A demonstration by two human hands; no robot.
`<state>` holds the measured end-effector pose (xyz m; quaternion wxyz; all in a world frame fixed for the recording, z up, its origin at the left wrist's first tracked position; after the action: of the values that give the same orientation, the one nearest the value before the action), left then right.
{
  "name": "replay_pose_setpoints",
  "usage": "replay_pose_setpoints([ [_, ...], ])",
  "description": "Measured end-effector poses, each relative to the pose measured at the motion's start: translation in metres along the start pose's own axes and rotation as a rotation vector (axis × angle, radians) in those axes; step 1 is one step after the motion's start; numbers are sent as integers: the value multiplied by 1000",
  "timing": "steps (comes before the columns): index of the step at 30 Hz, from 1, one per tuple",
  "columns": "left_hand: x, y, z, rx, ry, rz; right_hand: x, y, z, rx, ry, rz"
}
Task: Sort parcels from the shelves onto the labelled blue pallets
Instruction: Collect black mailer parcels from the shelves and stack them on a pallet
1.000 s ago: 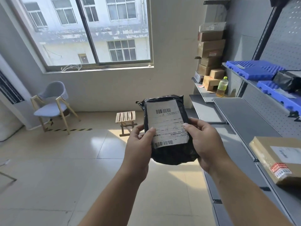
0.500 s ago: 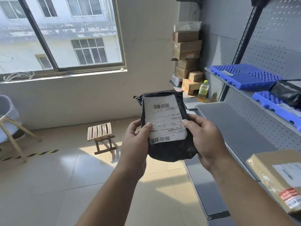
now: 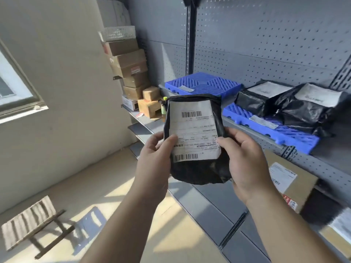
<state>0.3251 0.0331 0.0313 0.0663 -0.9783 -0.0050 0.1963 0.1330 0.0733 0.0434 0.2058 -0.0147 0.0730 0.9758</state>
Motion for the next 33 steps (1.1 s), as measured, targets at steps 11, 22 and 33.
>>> replay_pose_setpoints([
  [11, -149, 106, 6, 3, 69, 200, 89, 102, 33, 147, -78, -184],
  [22, -257, 193, 17, -2, 82, 483, 144, 170, 48, 233, -418, -450],
  [33, -328, 278, 31, -41, 252, 775, 147, 234, 42, 80, -623, -660],
])
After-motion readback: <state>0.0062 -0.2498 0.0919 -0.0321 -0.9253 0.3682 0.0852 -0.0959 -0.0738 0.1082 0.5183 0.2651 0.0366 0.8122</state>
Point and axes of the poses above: each hand's wrist, its own y-axis towards the middle knuckle, its own x-axis out of the back of the hand, z = x × y, the point moved 7 cm from there along y, towards the middle knuckle, and after that the axes turned 2 degrees about -z, right-handed, at the moved point
